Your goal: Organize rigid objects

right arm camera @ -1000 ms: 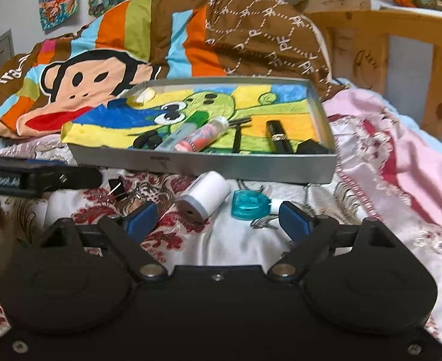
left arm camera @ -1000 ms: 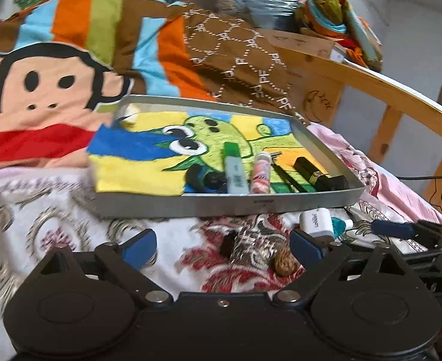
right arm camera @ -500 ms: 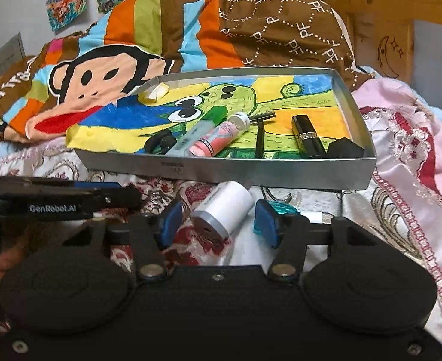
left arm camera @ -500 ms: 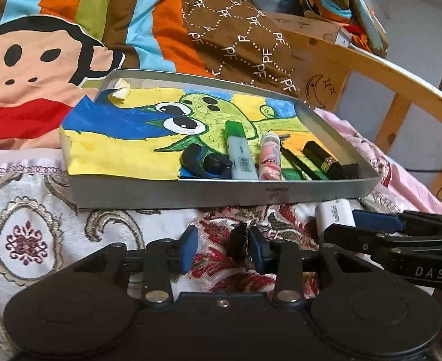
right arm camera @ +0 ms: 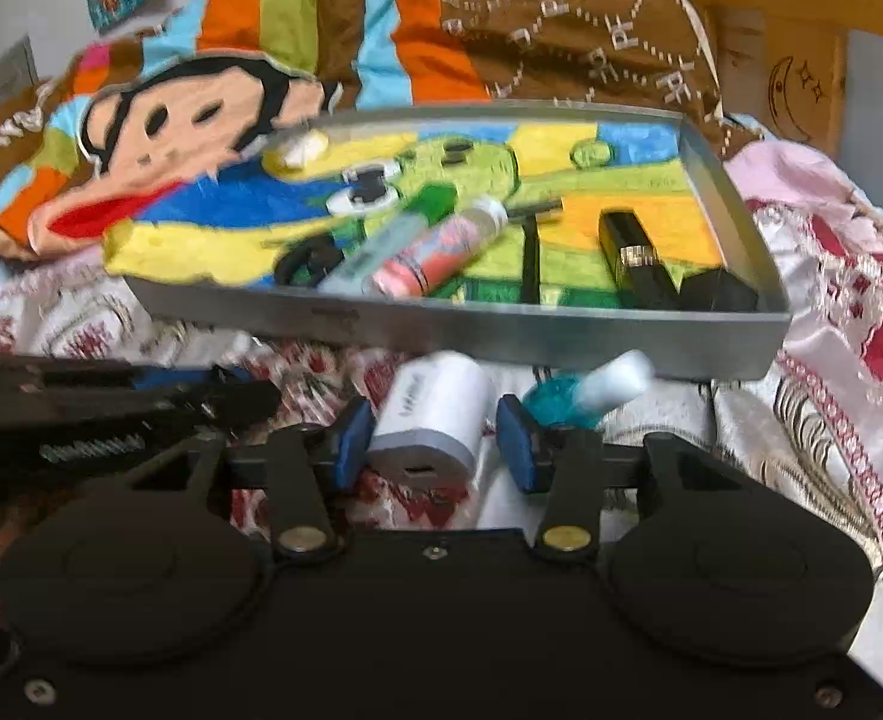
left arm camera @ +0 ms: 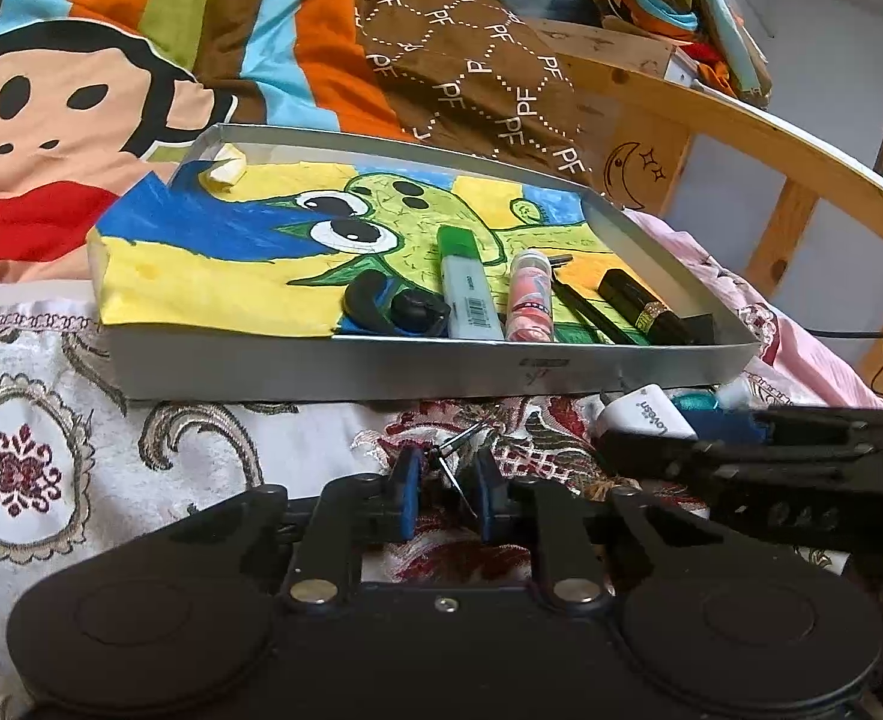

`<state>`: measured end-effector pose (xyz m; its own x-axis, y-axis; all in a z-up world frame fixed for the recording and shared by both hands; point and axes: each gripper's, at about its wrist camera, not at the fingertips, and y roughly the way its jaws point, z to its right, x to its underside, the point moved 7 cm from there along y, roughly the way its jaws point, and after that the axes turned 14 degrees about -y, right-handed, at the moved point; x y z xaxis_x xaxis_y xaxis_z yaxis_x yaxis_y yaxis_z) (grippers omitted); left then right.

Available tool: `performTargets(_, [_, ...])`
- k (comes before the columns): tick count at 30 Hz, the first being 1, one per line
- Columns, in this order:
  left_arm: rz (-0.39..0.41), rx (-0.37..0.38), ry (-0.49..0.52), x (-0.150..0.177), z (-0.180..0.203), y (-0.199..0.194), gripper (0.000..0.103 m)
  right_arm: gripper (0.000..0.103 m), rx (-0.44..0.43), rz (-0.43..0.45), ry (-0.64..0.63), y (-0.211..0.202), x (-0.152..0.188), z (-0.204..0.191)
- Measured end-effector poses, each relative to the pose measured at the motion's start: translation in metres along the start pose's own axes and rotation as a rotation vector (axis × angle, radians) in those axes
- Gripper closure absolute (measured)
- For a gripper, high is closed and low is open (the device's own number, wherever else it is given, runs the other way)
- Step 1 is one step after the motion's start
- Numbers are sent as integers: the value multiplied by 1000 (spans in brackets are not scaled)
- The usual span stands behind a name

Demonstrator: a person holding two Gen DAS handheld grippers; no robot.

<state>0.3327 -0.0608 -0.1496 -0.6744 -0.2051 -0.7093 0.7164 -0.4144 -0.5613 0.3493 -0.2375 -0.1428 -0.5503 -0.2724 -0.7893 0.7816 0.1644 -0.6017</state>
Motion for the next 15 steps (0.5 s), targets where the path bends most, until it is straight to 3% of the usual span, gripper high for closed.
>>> performTargets(13, [37,16,-44,1,0,-8,89,73,13,37,-40,-14,-2,-5])
performTargets(15, [53,26,-47,0,3,-13,89,79,14,49,-56,-22,-5,-6])
